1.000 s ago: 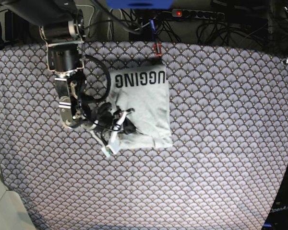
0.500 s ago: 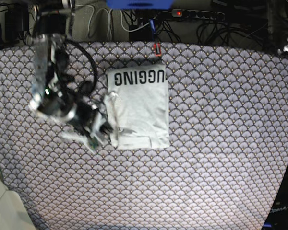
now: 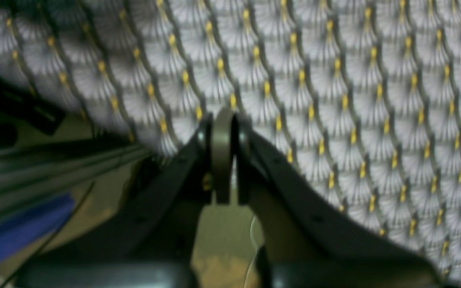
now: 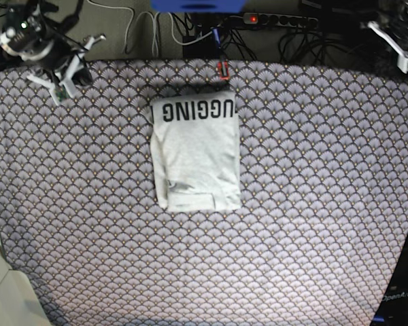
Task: Fold the T-shirt properly
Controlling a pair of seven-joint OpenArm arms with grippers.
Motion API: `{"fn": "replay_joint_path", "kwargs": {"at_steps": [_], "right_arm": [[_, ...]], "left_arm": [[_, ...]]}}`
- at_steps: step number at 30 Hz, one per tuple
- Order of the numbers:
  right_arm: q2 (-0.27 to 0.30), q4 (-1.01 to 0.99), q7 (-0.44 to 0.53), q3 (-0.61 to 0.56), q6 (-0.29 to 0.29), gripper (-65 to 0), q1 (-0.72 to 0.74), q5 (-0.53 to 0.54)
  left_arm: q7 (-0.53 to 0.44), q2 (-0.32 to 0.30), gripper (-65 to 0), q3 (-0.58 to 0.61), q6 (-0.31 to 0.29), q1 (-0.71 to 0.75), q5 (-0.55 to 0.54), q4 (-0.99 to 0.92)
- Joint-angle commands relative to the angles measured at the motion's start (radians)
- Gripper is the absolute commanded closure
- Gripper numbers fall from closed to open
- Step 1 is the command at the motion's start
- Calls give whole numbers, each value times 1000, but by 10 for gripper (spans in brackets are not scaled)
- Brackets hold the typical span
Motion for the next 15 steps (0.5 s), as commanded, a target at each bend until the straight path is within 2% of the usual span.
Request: {"fn": "replay_joint_path", "kwargs": {"at_steps": [1, 5, 8, 12, 15], "right_arm": [[7, 17, 29, 19, 3, 0, -31, 11], [3, -3, 44, 34, 3, 0, -125, 11], [0, -31, 46, 34, 3, 0, -177, 11], [-6, -138, 49, 36, 3, 0, -191, 11], [0, -275, 118, 33, 3, 0, -171, 11]], "left_arm": [[-15, -13, -3, 4, 2, 18, 15, 9], [-61, 10, -3, 82, 2, 19, 73, -104], [-165, 9, -3, 156, 2, 18, 117, -255], [-351, 7, -3, 275, 14, -25, 188, -473], [-435, 10, -3, 331, 16, -81, 243, -599]]}}
